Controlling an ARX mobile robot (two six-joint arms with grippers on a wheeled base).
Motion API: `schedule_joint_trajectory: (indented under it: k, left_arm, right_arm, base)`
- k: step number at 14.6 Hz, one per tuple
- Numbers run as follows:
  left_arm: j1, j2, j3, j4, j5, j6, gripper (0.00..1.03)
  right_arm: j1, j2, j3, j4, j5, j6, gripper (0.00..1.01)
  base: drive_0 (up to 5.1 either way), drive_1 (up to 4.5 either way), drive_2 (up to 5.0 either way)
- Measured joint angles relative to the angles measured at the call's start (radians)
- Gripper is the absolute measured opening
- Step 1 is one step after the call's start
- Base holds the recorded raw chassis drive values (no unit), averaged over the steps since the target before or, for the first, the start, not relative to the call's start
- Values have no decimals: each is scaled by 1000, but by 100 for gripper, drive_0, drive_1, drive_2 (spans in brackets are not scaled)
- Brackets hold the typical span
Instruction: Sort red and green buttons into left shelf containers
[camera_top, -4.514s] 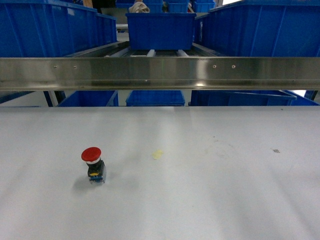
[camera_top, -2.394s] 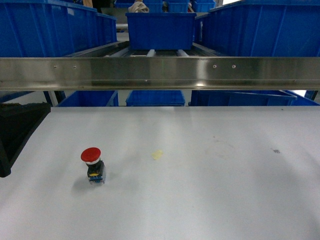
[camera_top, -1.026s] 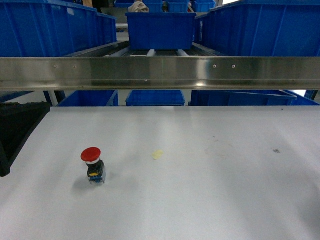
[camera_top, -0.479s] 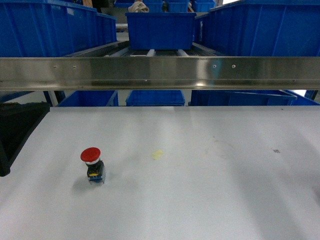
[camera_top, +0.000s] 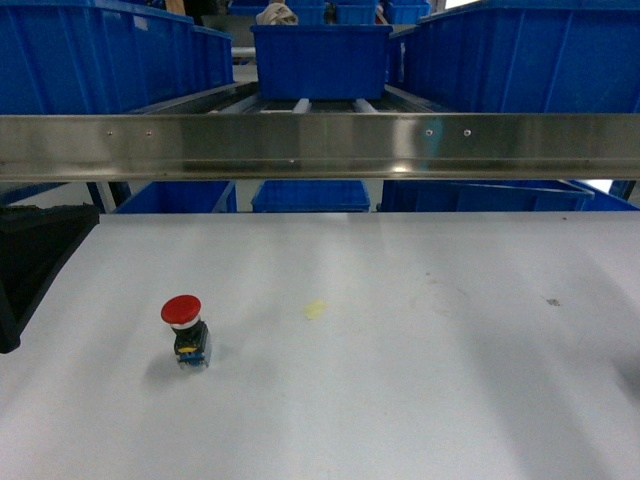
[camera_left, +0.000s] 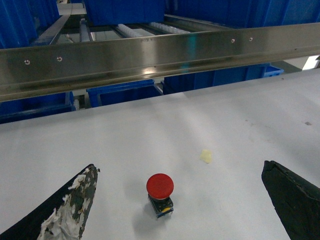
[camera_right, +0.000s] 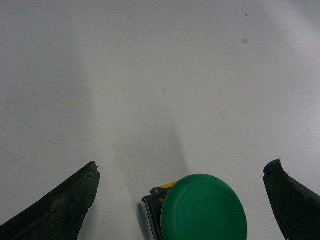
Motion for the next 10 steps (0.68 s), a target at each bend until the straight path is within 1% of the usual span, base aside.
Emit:
schedule_joint_trajectory:
  k: [5, 10]
  left_arm:
    - [0, 0, 0, 0, 0, 0, 98]
    - [0, 0, 0, 0, 0, 0, 98]
  right_arm:
    - [-33, 40, 48, -13, 1, 1, 98]
    - [-32, 58, 59, -29, -9, 0, 98]
  base:
    - [0, 0, 0]
    - [0, 0, 0]
